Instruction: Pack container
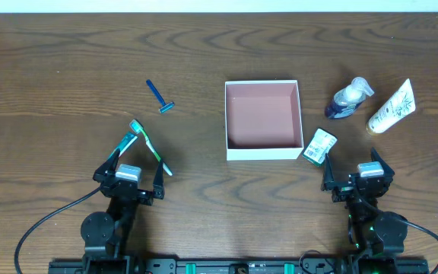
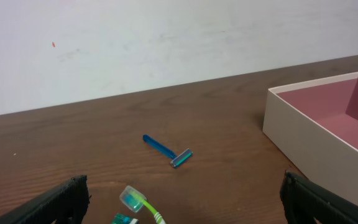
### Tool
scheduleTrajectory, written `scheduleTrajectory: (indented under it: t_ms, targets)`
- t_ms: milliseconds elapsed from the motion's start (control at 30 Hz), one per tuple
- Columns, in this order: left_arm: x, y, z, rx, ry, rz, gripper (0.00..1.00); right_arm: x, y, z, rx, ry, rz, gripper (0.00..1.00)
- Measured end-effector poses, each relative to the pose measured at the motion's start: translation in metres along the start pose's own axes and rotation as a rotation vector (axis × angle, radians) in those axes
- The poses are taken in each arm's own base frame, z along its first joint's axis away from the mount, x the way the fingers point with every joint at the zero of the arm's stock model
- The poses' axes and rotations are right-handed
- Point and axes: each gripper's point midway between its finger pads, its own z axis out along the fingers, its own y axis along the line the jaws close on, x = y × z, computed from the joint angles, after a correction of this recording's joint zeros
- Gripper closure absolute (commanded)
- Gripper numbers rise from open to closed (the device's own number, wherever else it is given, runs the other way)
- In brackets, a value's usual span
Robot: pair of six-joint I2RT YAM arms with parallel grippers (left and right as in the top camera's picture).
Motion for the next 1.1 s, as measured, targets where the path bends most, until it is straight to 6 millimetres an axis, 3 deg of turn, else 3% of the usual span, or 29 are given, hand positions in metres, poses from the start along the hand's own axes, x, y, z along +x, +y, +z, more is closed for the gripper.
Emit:
scheduleTrajectory:
  t_ms: [1000,1100]
  targets:
    - [0.0000,0.0000,0.0000,0.000,0.000,0.000,0.02,0.0003,0.0020,-0.0010,-0.013,0.018,0.021,0.01]
    - [0.0000,0.0001,0.0000,0.000,0.000,0.000,0.02,-0.0082,0.0025,-0.0039,-0.023,0.048,0.027,0.01]
